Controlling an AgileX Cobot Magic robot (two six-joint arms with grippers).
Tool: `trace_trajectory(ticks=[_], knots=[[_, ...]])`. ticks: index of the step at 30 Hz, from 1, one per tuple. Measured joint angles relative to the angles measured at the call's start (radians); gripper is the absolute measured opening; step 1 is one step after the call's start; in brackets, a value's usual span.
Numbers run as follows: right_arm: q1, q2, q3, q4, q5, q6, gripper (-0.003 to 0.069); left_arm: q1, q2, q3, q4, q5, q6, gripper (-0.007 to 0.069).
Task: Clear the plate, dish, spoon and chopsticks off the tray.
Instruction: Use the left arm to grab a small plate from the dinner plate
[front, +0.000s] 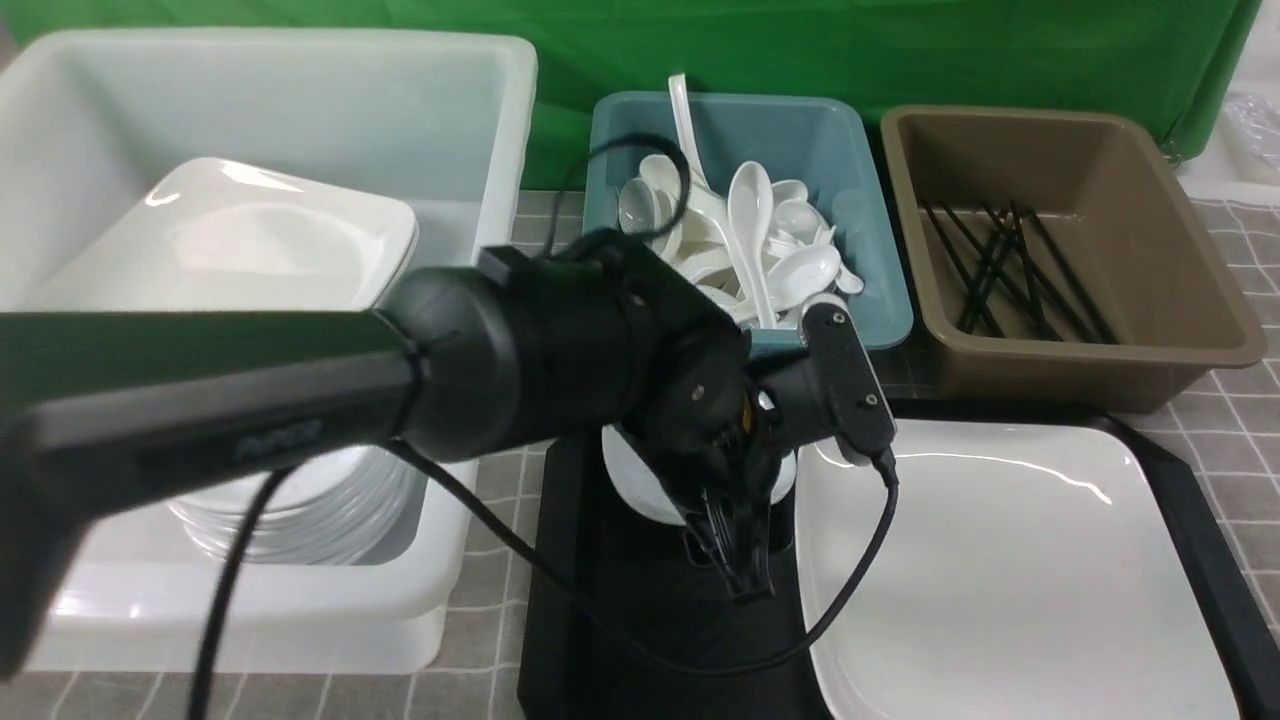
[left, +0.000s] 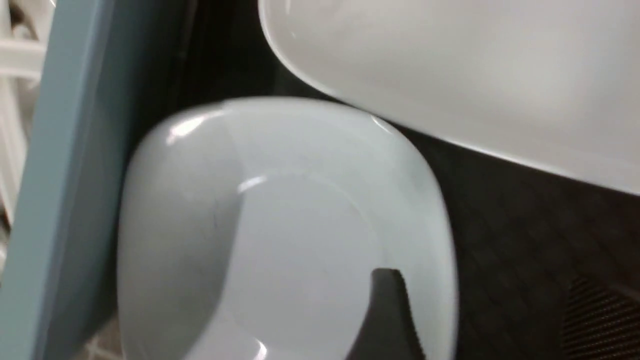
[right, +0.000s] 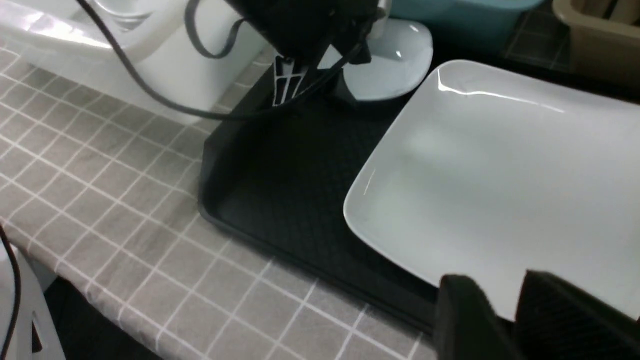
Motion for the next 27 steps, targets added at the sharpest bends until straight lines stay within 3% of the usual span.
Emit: trace_trajectory(ticks=[5, 10, 13, 19, 27], knots=[[0.000, 0.000, 0.000, 0.002, 0.017, 0.000, 0.0197, 0.001, 0.061, -0.001, 0.092, -0.058, -0.039, 0.0435], [0.000, 0.000, 0.000, 0.002, 0.020, 0.002, 0.0197, 0.019, 0.097, -0.001, 0.128, -0.091, -0.064, 0.0374], [0.000, 0.000, 0.000, 0.002, 0.021, 0.002, 0.0197, 0.033, 0.102, -0.001, 0.103, -0.094, -0.065, 0.0337], [0.000, 0.000, 0.000, 0.002, 0.021, 0.002, 0.0197, 0.052, 0.103, -0.001, -0.016, -0.079, -0.025, 0.0155], [0.000, 0.000, 0.000, 0.005, 0.021, 0.002, 0.0201, 0.030, 0.056, -0.010, -0.028, 0.036, -0.002, 0.0101]])
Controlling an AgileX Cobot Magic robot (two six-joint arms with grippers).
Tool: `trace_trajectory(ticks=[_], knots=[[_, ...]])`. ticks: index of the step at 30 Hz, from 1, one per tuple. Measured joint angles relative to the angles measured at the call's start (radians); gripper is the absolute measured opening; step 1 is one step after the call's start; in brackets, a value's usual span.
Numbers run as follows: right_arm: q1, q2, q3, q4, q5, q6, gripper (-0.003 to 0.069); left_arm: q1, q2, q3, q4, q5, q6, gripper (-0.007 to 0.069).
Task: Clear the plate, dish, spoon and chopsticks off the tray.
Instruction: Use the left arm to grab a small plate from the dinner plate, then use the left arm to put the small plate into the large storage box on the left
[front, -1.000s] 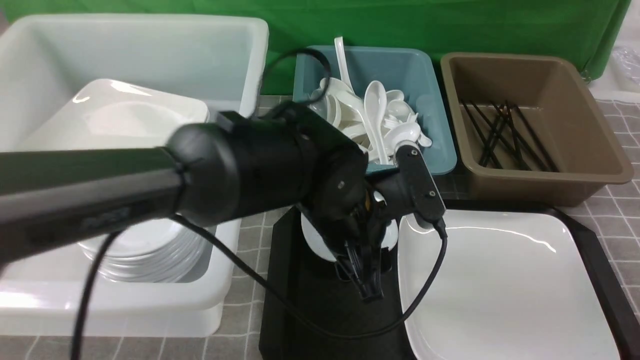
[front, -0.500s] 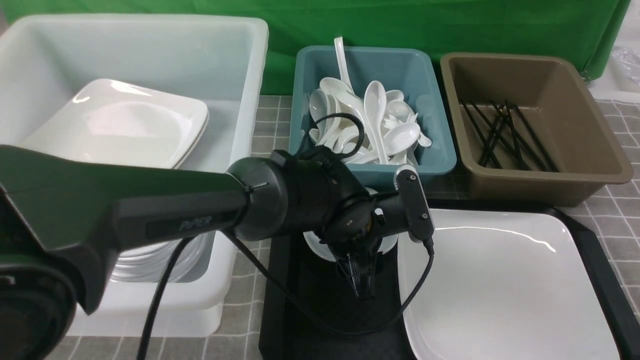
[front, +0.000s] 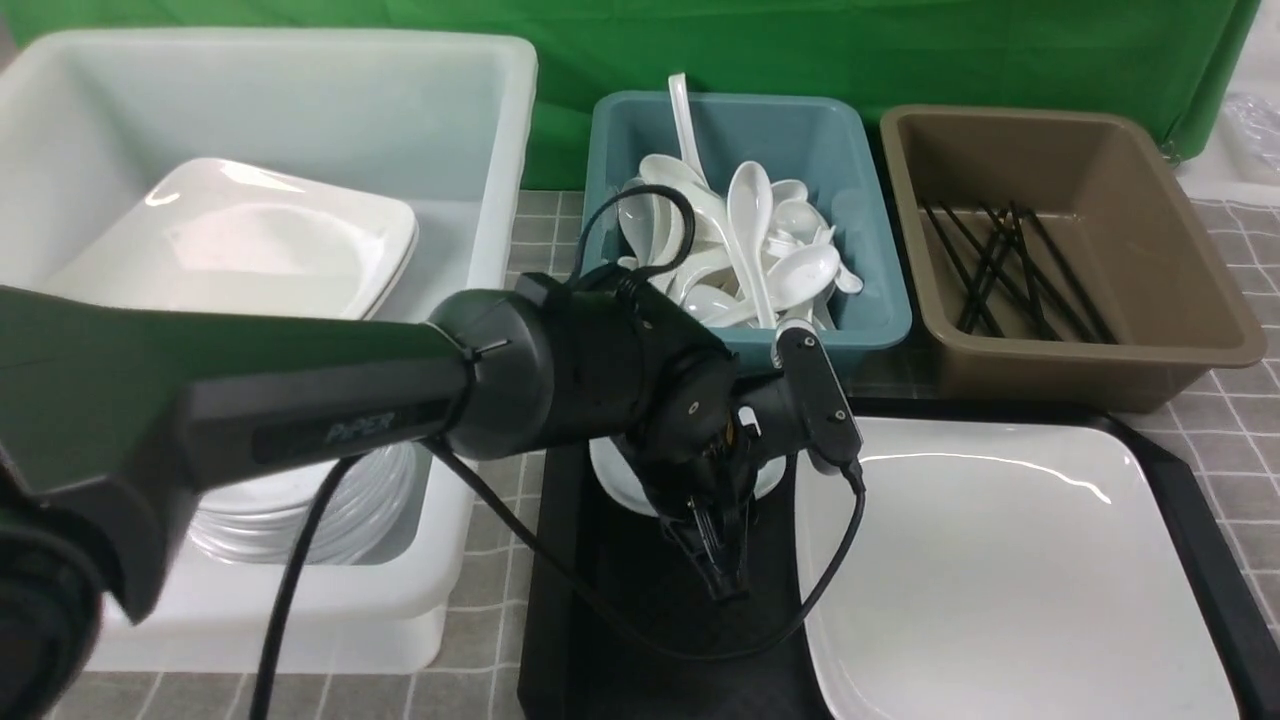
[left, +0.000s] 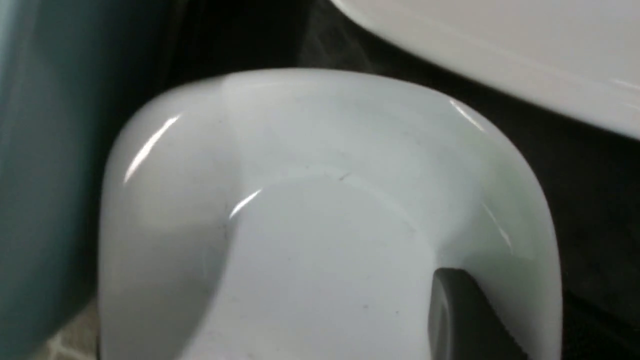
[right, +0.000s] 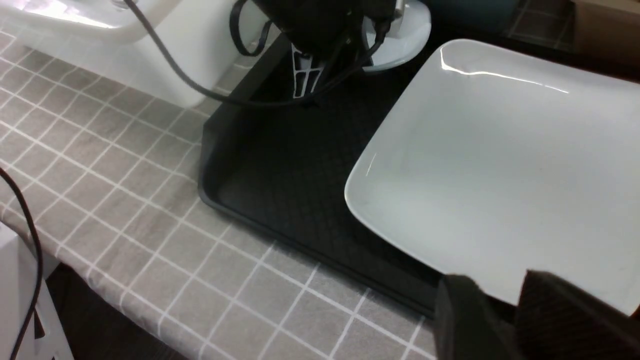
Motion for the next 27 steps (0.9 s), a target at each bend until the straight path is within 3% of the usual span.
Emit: trace_trajectory(ticks=[3, 11, 14, 19, 23, 27], knots=[[0.000, 0.000, 0.000, 0.006, 0.000, 0.000, 0.0202, -0.040, -0.102, 0.003, -0.004, 0.099, -0.031, 0.0032], [0.000, 0.000, 0.000, 0.041, -0.006, 0.000, 0.0206, -0.097, -0.424, 0.009, -0.002, 0.140, -0.061, 0.0022], [0.000, 0.000, 0.000, 0.043, -0.023, 0.000, 0.0207, -0.078, -0.553, 0.039, 0.062, 0.191, -0.061, 0.0022], [0.000, 0.000, 0.000, 0.045, -0.080, -0.011, 0.0208, 0.081, -0.739, 0.235, 0.170, 0.244, -0.041, 0.0022], [0.000, 0.000, 0.000, 0.045, -0.105, -0.020, 0.0208, 0.237, -0.814, 0.408, 0.184, 0.190, 0.075, 0.0022], [0.000, 0.000, 0.000, 0.046, -0.128, -0.023, 0.0208, 0.316, -0.819, 0.505, 0.183, 0.113, 0.168, 0.0022]])
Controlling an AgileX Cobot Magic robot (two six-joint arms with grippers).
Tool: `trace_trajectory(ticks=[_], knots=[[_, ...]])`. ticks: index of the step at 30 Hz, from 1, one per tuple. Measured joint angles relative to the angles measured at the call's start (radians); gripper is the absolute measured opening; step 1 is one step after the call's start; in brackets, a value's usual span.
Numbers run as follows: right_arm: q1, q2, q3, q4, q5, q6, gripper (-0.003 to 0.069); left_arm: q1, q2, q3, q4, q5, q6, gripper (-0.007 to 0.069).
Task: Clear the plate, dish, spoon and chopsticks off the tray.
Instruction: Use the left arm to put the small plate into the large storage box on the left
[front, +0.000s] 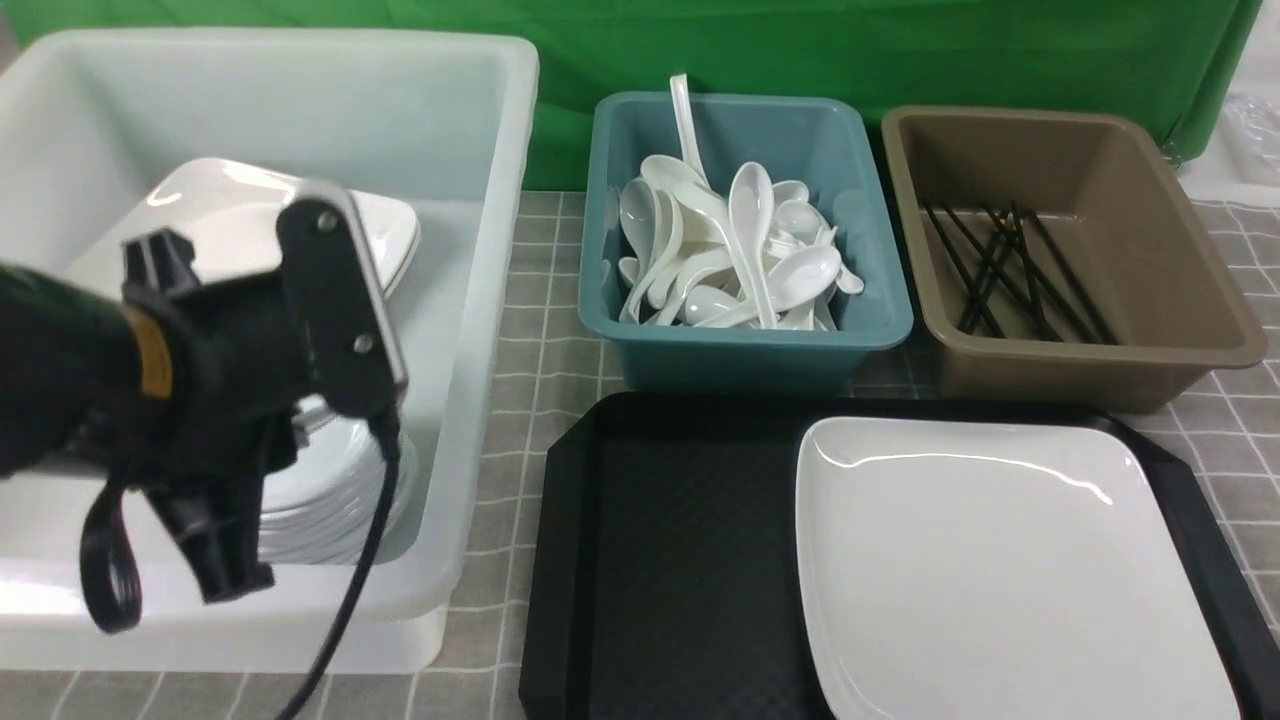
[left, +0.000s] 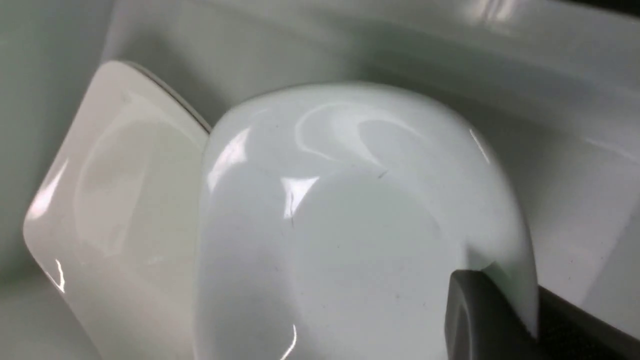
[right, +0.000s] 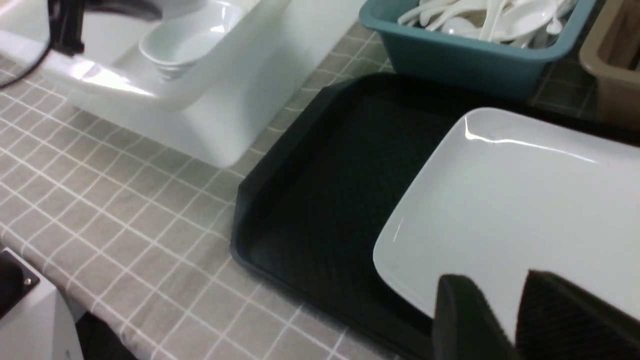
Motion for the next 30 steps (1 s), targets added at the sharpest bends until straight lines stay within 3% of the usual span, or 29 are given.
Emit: trace_trajectory(ticks=[12, 17, 18, 23, 26, 30], knots=[[0.000, 0.000, 0.000, 0.014, -0.003, 0.000, 0.0208, 0.015, 0.055, 0.049, 0.031, -0.044, 0.006, 0.0048], [0.000, 0.000, 0.000, 0.019, -0.003, 0.002, 0.0248, 0.016, 0.056, 0.050, 0.036, -0.020, -0.013, 0.0158], [0.000, 0.003, 0.000, 0.020, -0.003, 0.006, 0.0283, 0.016, 0.056, 0.050, 0.042, -0.005, -0.014, 0.0245], [0.000, 0.050, 0.000, 0.021, 0.011, 0.014, 0.0341, 0.016, 0.036, 0.050, 0.048, -0.009, -0.072, 0.0452], [0.000, 0.133, 0.000, 0.021, 0.028, -0.001, 0.0318, 0.017, -0.027, 0.049, -0.005, -0.009, -0.099, 0.0561], [0.000, 0.255, 0.000, 0.022, 0.037, -0.048, 0.0230, 0.017, -0.179, 0.044, -0.165, -0.052, -0.138, 0.0573]])
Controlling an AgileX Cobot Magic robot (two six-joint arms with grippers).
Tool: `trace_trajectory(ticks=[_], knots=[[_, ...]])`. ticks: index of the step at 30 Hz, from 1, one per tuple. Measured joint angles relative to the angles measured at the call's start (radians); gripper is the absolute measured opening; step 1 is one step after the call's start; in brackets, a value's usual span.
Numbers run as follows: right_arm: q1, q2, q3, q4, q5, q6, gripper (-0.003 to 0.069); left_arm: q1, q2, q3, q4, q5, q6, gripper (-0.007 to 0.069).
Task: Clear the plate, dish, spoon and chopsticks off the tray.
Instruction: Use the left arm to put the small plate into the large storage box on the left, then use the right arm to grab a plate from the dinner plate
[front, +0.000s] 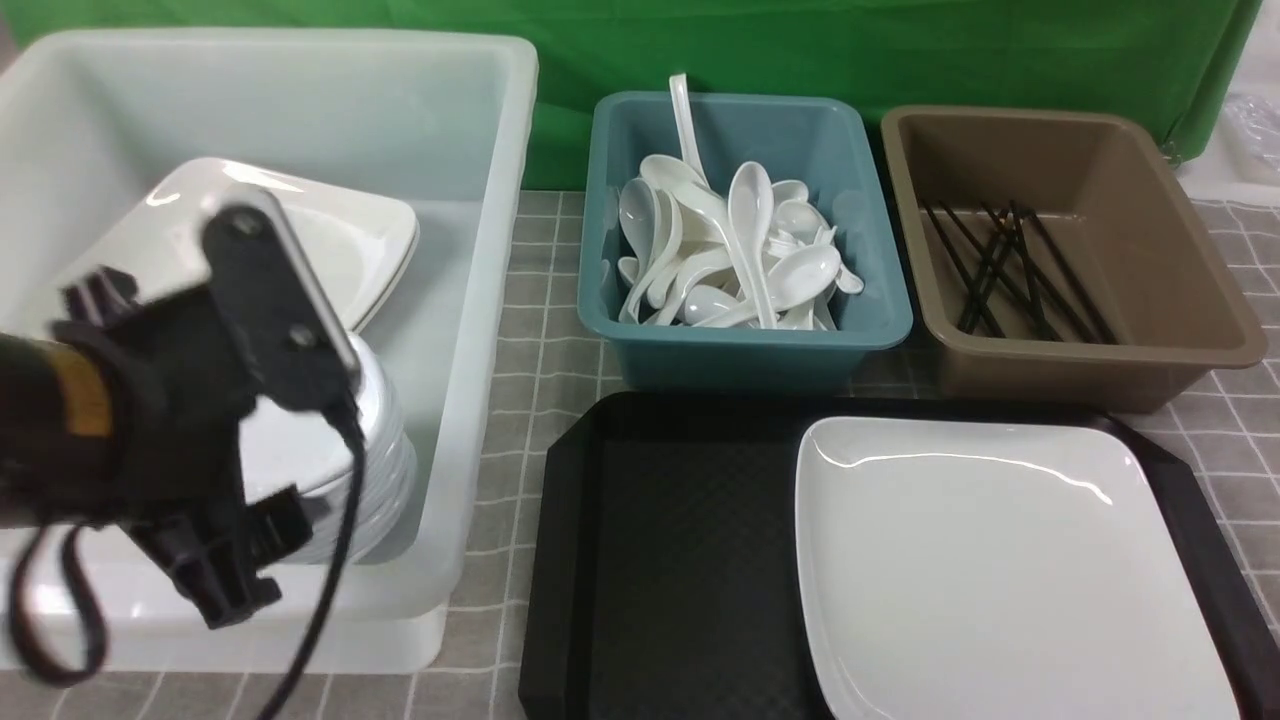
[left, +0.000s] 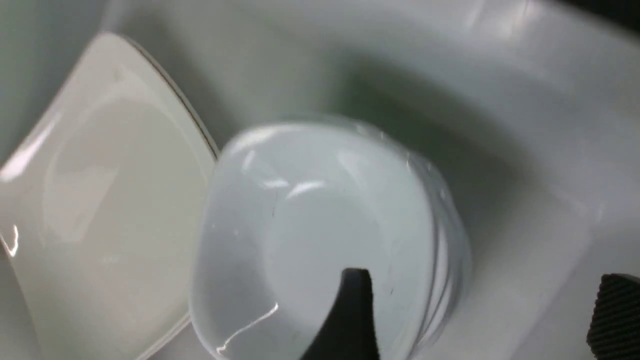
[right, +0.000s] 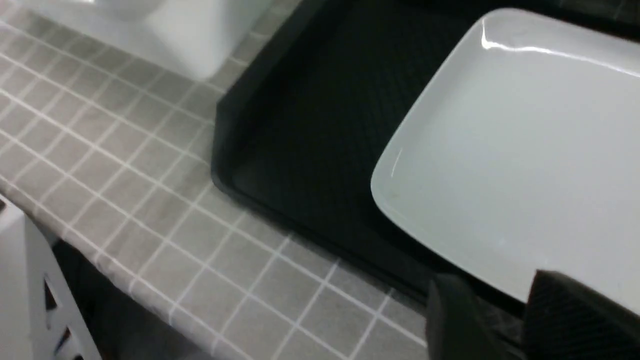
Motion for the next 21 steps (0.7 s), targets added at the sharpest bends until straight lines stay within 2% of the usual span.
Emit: trace_trajectory(ticks=[1, 3, 4, 5, 6, 7, 8, 10, 13, 17, 21], knots=[[0.000, 0.044, 0.000, 0.000, 0.001, -0.013, 0.0197, 0.000, -0.039, -0.002, -0.043, -0.008, -0.014, 0.0556], [0.000, 0.152, -0.001, 0.000, 0.005, -0.027, 0.0123, 0.000, -0.147, -0.006, -0.166, -0.022, -0.072, 0.0468], [0.000, 0.162, -0.002, 0.000, 0.005, -0.027, 0.0117, 0.000, -0.156, -0.006, -0.176, -0.022, -0.081, 0.0430], [0.000, 0.250, -0.014, 0.000, 0.009, -0.034, 0.0076, 0.000, -0.228, 0.001, -0.260, -0.020, -0.096, 0.0328], [0.000, 0.285, -0.022, 0.000, 0.013, -0.035, 0.0063, 0.000, -0.265, 0.006, -0.298, -0.022, -0.097, 0.0278], [0.000, 0.378, -0.048, 0.000, 0.024, -0.037, 0.0048, 0.000, -0.326, 0.026, -0.363, -0.025, -0.074, 0.0129], [0.000, 0.438, -0.067, -0.001, 0.034, -0.037, 0.0044, 0.000, -0.367, 0.042, -0.396, -0.029, -0.047, 0.0076], [0.004, 0.539, -0.105, -0.004, 0.051, -0.038, 0.0040, 0.000, -0.437, 0.075, -0.435, -0.040, -0.007, 0.0032], [0.031, 0.631, -0.146, -0.021, 0.059, -0.018, 0.0039, 0.000, -0.505, 0.114, -0.468, -0.046, 0.009, 0.0013], [0.184, 0.775, -0.217, -0.143, 0.071, 0.151, 0.0053, 0.000, -0.602, 0.193, -0.495, -0.046, 0.023, 0.0009], [0.324, 0.868, -0.243, -0.252, 0.075, 0.275, 0.0153, 0.000, -0.624, 0.220, -0.499, -0.045, 0.025, 0.0009]])
